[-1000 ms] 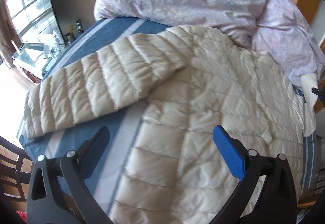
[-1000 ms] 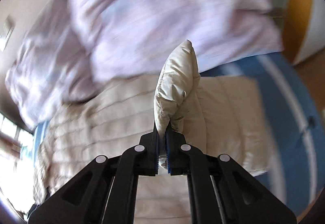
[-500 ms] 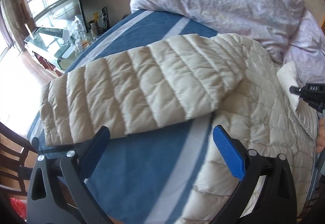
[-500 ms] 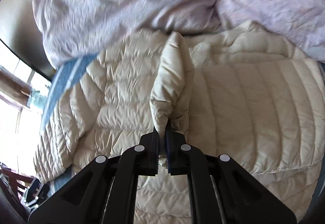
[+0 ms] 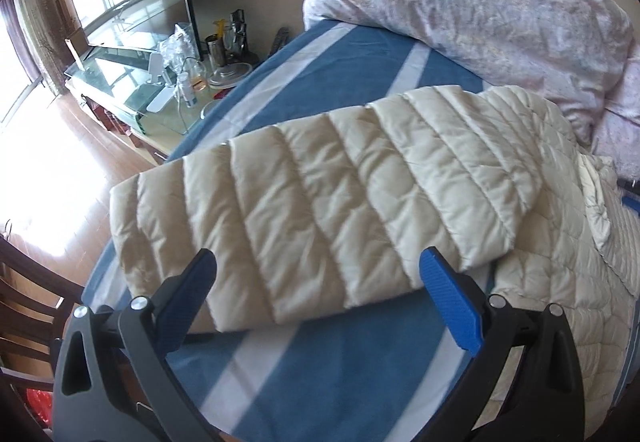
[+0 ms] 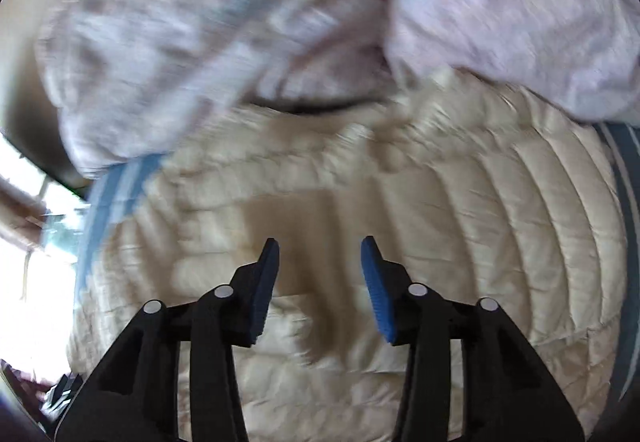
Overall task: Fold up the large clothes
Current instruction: 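Lay the held sleeve across the jacket back and open the right gripper, then grasp the other sleeve cuff with the left gripper and lift it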
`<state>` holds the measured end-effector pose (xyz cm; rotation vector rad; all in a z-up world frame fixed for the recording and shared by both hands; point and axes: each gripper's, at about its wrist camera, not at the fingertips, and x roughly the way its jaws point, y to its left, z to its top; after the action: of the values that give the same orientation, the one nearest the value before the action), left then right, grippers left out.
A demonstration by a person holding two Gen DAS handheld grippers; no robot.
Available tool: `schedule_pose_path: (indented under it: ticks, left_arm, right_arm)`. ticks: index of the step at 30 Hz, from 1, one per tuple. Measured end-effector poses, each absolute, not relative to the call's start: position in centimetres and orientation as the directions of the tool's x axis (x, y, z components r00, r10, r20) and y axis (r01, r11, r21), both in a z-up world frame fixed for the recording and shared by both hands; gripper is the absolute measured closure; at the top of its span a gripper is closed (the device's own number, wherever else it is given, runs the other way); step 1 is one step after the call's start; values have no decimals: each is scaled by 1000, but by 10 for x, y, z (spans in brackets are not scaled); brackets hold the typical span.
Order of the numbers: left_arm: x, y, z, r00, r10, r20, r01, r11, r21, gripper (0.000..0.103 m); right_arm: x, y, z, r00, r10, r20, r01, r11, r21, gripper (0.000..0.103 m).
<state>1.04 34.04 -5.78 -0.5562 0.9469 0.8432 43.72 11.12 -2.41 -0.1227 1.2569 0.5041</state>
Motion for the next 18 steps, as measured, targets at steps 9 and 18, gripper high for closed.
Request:
schedule_pose_path:
  ticks: [9, 18]
  left_arm:
    - [-17, 360, -66, 268, 378, -886, -857, 514, -40, 2]
    - [-73, 389, -72, 215, 355, -910, -930, 359, -80, 2]
  right_arm:
    - [402, 140, -87, 203, 69, -977, -515, 856, -47, 51]
    - [393, 139, -86, 198, 47, -979, -504, 862, -60, 50]
